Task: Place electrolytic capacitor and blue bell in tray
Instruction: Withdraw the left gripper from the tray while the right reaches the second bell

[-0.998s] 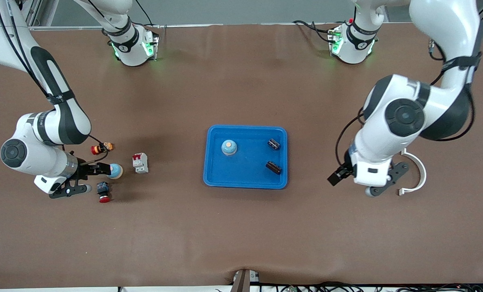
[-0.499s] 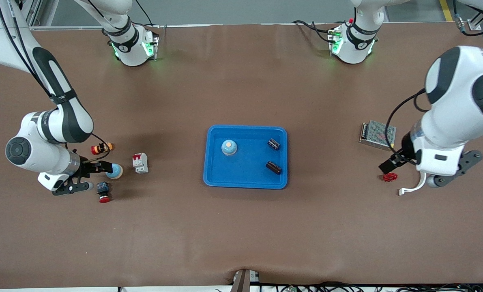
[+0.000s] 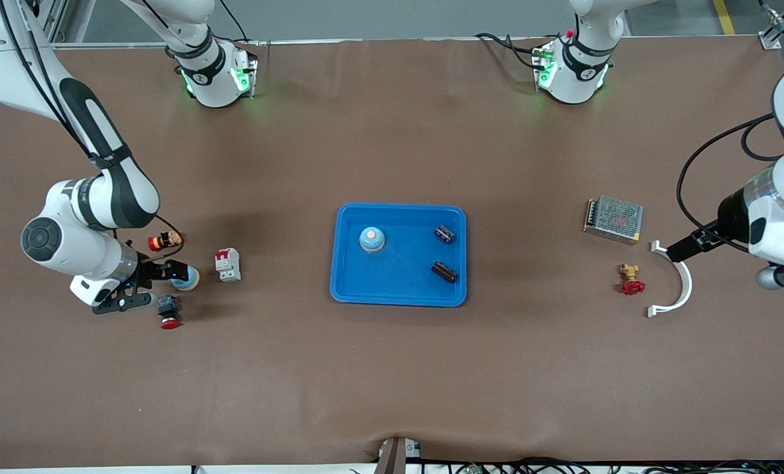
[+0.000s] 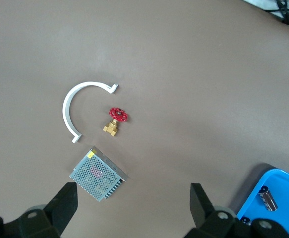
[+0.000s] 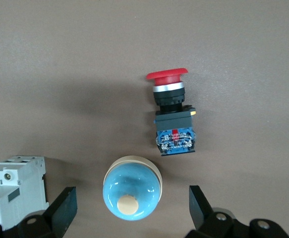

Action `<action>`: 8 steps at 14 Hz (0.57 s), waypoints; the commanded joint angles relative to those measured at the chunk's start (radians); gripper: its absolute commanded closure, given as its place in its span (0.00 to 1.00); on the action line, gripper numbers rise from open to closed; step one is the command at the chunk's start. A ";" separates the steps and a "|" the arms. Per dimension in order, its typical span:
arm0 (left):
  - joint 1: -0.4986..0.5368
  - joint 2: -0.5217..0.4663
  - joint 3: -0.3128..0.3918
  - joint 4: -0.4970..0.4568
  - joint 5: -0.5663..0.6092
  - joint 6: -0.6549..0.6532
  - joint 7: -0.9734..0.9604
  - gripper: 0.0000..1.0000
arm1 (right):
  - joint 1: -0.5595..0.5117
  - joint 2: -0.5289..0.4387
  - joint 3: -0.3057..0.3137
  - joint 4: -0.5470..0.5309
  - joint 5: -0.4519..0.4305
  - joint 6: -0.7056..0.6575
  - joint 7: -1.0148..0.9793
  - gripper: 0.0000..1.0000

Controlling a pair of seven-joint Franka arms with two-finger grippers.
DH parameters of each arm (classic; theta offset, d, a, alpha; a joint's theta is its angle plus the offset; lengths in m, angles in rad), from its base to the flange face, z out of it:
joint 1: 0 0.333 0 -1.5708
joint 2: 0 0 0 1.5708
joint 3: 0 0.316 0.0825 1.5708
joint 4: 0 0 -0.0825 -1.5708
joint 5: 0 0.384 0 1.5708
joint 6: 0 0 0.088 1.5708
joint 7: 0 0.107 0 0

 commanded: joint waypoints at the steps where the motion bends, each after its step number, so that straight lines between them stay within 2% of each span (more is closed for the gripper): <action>1: 0.005 -0.036 -0.003 0.016 -0.015 -0.044 0.045 0.00 | -0.027 -0.029 0.017 -0.047 -0.001 0.033 -0.012 0.00; 8: 0.011 -0.062 -0.009 0.016 -0.014 -0.071 0.045 0.00 | -0.030 0.001 0.014 -0.047 -0.025 0.074 -0.020 0.00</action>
